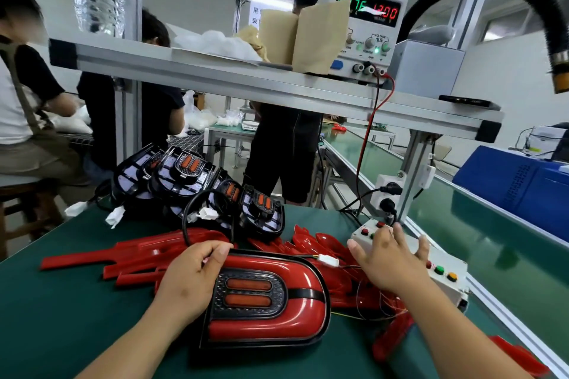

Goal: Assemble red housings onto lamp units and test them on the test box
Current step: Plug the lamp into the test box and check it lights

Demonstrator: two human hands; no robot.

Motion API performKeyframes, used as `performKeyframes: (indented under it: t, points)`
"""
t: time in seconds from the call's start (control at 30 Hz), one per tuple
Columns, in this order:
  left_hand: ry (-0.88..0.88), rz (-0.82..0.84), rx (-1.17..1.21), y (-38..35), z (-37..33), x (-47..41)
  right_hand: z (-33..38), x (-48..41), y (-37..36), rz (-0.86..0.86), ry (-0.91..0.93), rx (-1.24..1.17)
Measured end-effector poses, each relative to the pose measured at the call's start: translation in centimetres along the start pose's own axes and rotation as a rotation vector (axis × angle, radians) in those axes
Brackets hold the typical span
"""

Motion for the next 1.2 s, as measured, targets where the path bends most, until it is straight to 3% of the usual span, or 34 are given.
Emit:
performKeyframes:
  t: [0.4,0.87,1.07,1.2]
  points:
    - [-0.063,-0.035,-0.021,0.2,0.0,-0.2,1.0,0.5,-0.6,-0.003,0.028,0.208]
    - [-0.022,-0.006,-0.037,0.0,0.1,-0.3,1.2,0.8,-1.6,-0.052,-0.004,0.195]
    - [0.0,0.006,-0.009,-0.1,0.3,-0.1,1.7,0.0,-1.6,-0.093,0.024,0.003]
    - [0.013,0.002,0.006,-0.1,0.1,-0.1,2.5,-0.7,-1.3,-0.065,0.039,0.074]
Point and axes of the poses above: each hand's wrist, its own x-axis away from the middle knuckle, its own y-axis out of the back of the hand, z = x × y, the point moved 1 cm from there along -x, towards the middle knuckle, and after that the axes turned 3 degrees about -y, right-handed, at the moved point
